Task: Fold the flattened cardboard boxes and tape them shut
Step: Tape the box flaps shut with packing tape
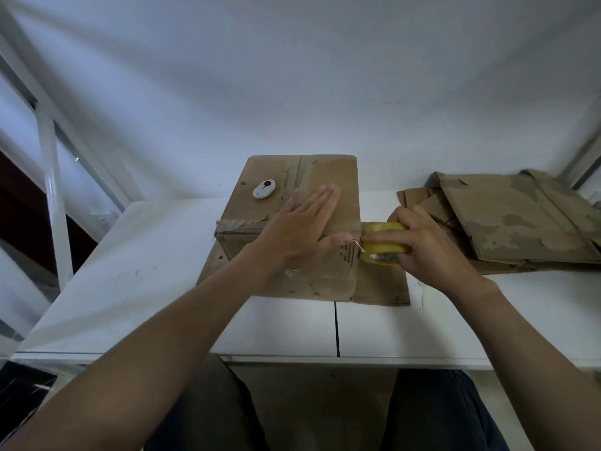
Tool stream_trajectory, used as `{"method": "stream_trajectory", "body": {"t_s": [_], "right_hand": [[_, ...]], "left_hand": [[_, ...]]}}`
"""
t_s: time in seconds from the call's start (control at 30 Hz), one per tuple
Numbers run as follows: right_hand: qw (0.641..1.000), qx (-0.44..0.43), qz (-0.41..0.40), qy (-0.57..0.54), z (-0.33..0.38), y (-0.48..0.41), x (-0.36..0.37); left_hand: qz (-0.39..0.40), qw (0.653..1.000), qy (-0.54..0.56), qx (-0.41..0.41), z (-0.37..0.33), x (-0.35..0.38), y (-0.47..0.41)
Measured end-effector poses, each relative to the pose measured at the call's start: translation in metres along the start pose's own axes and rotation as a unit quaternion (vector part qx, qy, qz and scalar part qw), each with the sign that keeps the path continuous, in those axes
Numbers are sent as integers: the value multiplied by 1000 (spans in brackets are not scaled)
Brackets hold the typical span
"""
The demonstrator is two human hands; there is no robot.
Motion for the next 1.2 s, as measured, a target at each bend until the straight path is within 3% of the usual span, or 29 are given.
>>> {"method": "stream_trajectory", "body": {"t_s": [0.33,0.53,0.6,0.67,0.73,0.83,0.9,1.0,1.03,1.1,1.13,1.17,1.2], "right_hand": [[1000,8,1,-7,-8,1,8],[1000,7,-6,-8,-10,1,13],[1000,17,-10,-16,-12,0,13],[1000,19,-10,-20,-13,0,15],[1000,16,-16,-20,-13,2,17],[999,29,-26,-33,-16,4,18],[998,32,-29,-37,-17,5,18],[998,34,-32,-44,-16,5,18],[998,35,-34,-44,-17,5,18],[997,40,-36,-46,-18,5,18],[997,40,-36,-47,-17,5,18],[997,38,-35,-49,-16,6,18],[997,36,-35,-50,-15,6,18]], "left_hand": [[4,999,-42,-7,64,-20,37],[-32,999,21,-38,96,-29,61],[-69,991,75,-88,109,-29,65],[-114,960,172,-187,130,-25,74],[-169,906,274,-275,143,-19,84],[-267,820,383,-330,137,-18,90],[-307,781,415,-352,137,-20,93],[-290,778,418,-368,140,-22,92],[-280,756,448,-386,142,-19,93],[-263,655,551,-445,146,-4,99],[-257,622,571,-470,146,3,102],[-246,615,564,-493,145,7,106],[-231,633,536,-509,146,8,108]]}}
Point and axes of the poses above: each hand's wrist, its own y-axis away from the middle knuckle, its own x-axis out of the palm, z = x × y, the point moved 8 cm from there along -y, towards the middle knuckle, and after that the axes turned 12 degrees about -z, right-handed, at the moved point
